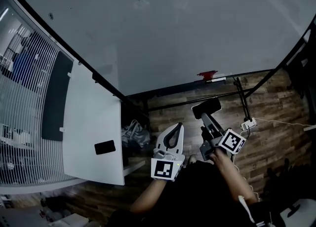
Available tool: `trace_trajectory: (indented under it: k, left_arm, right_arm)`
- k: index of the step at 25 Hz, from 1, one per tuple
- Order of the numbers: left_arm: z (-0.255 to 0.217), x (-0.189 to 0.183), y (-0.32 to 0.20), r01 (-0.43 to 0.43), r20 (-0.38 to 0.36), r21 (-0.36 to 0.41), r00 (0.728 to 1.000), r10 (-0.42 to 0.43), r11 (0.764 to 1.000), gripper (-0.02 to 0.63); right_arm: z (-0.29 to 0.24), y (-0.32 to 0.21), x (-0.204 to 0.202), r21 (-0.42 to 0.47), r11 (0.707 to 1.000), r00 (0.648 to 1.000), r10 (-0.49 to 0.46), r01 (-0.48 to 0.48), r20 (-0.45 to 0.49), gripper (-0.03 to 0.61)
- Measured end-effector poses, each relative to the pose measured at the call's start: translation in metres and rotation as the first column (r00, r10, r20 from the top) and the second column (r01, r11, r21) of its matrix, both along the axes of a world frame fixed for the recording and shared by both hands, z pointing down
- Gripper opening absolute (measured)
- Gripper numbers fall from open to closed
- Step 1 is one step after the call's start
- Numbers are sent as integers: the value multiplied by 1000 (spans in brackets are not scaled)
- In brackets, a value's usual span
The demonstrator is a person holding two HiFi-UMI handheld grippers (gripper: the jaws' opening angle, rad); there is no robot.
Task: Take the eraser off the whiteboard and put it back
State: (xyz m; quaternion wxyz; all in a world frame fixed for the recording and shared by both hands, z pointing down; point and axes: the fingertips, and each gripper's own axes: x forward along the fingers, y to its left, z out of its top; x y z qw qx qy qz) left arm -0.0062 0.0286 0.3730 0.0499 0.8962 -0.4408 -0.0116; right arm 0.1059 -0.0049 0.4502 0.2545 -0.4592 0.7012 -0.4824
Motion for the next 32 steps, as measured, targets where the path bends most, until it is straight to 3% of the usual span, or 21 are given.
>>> trace_trajectory:
  k: [7,14,23,32]
  left_arm:
    - [5,16,23,1,21,-6,1000,-1,1000,6]
    - [13,31,43,5,50,8,999,-5,1000,6]
    - [25,38,58,19,97,-11,995,-18,1000,6]
    - [24,40,54,19,81,-5,997,-19,1000,6]
  right_arm:
    - [-5,29,15,20,1000,1000,-11,11,-5,156]
    - [-7,58,31,56,998,997,-28,33,-75,156]
    - [1,81,35,45,997,996,-67,69,-51,156]
    - [-1,82,35,50,996,997,-76,77,-30,156]
